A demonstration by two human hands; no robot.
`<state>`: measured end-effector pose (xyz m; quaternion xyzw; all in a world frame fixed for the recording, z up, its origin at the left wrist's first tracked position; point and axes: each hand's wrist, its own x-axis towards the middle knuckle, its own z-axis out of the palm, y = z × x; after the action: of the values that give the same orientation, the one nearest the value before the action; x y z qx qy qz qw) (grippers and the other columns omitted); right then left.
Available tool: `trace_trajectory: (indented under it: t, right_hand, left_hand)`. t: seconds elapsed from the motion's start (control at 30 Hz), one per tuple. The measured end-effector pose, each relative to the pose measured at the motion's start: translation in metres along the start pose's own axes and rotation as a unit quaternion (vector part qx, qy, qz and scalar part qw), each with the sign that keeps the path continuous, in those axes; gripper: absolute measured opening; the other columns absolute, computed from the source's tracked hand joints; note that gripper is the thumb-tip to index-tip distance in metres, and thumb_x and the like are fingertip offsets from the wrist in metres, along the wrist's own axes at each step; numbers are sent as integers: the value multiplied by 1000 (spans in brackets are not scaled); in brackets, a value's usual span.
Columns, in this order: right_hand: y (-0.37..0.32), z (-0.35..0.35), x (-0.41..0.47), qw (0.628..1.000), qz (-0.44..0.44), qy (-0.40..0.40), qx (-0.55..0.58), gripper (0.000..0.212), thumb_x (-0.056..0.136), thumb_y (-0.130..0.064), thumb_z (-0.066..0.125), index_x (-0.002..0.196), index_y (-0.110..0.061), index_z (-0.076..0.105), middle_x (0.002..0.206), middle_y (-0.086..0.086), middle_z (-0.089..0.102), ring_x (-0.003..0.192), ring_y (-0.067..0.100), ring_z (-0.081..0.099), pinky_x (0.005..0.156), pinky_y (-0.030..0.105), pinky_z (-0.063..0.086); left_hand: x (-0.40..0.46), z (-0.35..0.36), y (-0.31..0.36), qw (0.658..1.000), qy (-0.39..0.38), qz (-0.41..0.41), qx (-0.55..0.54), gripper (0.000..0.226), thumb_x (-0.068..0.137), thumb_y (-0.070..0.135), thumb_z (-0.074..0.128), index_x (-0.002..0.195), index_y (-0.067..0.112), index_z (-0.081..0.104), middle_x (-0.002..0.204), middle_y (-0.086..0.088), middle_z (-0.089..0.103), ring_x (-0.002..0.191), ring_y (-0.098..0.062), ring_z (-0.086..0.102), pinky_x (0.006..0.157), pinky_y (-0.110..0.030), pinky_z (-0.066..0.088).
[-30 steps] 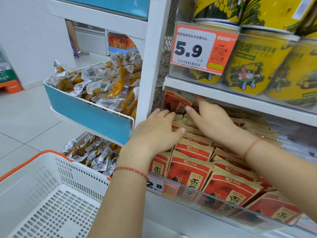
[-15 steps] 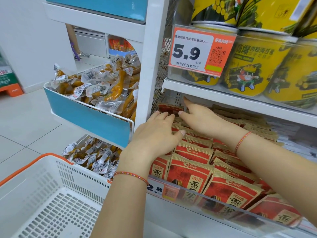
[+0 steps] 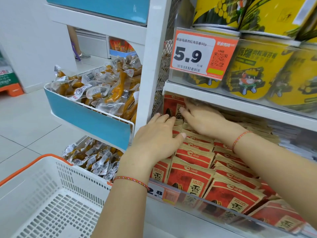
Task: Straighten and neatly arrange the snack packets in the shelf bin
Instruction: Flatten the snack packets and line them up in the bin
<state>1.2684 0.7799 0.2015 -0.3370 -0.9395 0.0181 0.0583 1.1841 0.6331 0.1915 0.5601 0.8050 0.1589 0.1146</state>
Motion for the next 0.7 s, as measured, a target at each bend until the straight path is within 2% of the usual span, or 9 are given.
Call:
trace_trajectory:
  t: [0.27, 0.4, 0.5, 0.6, 0.7]
  right_hand:
    - [10, 8, 15, 999, 39, 13, 22, 45, 101, -42, 28, 140, -19, 32, 138, 11, 48, 124, 34, 46, 100, 45, 41]
    - [8, 11, 22, 995, 74, 13, 65, 44, 102, -39, 27, 140, -19, 36, 145, 11, 42, 129, 34, 42, 103, 41, 38]
    - [4, 12, 24, 992, 105, 41, 51, 35, 102, -31, 30, 130, -14, 43, 134, 13, 50, 120, 35, 48, 94, 39, 40]
    - [4, 14, 28, 993, 92, 35, 63, 31, 98, -22, 36, 128, -17, 44, 125, 11, 54, 109, 34, 53, 81, 34, 40]
    - [4, 15, 30, 991, 103, 26, 84, 35, 98, -22, 37, 132, -19, 42, 127, 11, 54, 110, 33, 53, 81, 33, 42]
  left_hand:
    - [-1, 1, 0, 1000, 3, -3, -2, 64, 100, 55, 32, 156, 28, 15, 164, 9, 9, 151, -11, -1, 118, -40, 18]
    - [1, 1, 1, 1000, 7, -4, -3, 64, 101, 55, 32, 156, 28, 15, 164, 9, 9, 151, -10, -1, 118, -40, 17]
    - [1, 2, 0, 1000, 7, -3, -3, 64, 100, 55, 33, 156, 28, 16, 164, 9, 9, 151, -11, -1, 118, -40, 17]
    - [2, 1, 0, 1000, 8, -3, -2, 64, 101, 54, 33, 156, 27, 16, 164, 9, 9, 151, -11, -1, 118, -40, 18]
    - [2, 2, 0, 1000, 7, -4, -2, 64, 101, 54, 33, 156, 28, 15, 164, 9, 9, 151, -11, -1, 118, -40, 17]
